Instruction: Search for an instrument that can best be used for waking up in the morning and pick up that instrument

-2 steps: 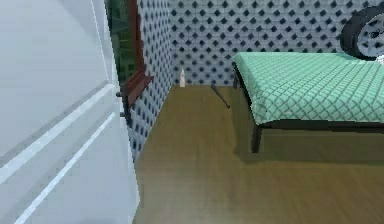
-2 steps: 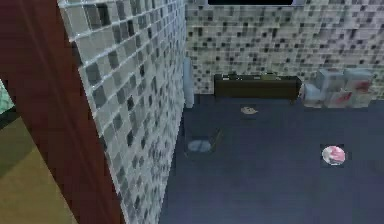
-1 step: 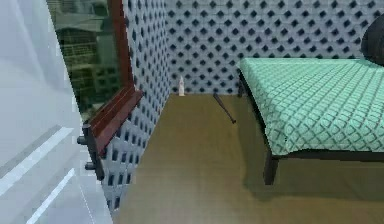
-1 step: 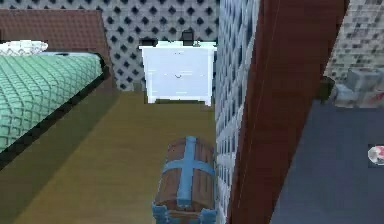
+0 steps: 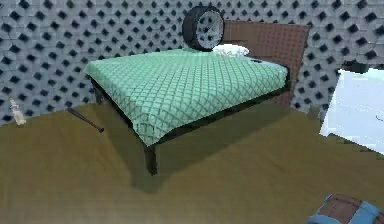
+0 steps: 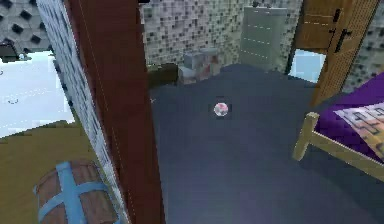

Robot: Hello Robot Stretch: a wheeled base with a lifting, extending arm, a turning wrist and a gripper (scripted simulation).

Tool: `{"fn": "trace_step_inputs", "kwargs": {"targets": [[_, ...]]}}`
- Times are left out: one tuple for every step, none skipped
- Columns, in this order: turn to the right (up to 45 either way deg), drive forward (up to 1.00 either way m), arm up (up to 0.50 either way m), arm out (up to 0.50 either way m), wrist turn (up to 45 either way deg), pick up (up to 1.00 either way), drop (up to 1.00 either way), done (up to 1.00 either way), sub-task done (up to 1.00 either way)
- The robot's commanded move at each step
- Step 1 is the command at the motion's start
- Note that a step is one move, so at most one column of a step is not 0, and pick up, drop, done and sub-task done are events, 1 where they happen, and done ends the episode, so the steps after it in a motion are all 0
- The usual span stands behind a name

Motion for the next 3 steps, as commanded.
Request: {"fn": "trace_step_inputs", "kwargs": {"targets": [[0.0,0.95,0.0,0.0,0.0,0.0,0.0,0.0,0.0],[45.0,0.0,0.0,0.0,0.0,0.0,0.0,0.0,0.0],[6.0,0.0,0.0,0.0,0.0,0.0,0.0,0.0,0.0]]}}
